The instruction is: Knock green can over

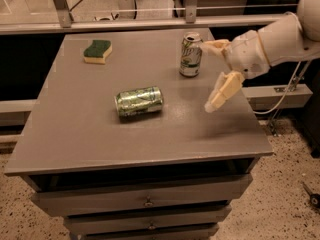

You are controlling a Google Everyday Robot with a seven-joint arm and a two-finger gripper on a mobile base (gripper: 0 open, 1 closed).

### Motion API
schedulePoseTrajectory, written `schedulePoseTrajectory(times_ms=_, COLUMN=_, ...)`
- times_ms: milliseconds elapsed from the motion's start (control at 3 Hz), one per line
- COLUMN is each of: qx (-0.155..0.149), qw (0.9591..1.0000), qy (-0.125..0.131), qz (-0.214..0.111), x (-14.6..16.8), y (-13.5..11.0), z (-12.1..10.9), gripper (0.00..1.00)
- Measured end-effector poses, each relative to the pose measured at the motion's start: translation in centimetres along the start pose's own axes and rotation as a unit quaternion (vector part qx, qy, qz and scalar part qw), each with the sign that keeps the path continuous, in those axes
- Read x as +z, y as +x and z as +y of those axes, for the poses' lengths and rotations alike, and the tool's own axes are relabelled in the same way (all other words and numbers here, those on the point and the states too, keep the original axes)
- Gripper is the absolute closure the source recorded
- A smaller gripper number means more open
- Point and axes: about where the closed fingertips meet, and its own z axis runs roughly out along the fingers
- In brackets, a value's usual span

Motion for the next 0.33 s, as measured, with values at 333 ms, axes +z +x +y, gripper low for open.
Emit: schedulePoseTrajectory(times_ms=333, qx=0.002, qw=0.9999, qy=0.01, qz=-0.008, x=-1.14, y=0.0, z=-0.23, gripper=0.0)
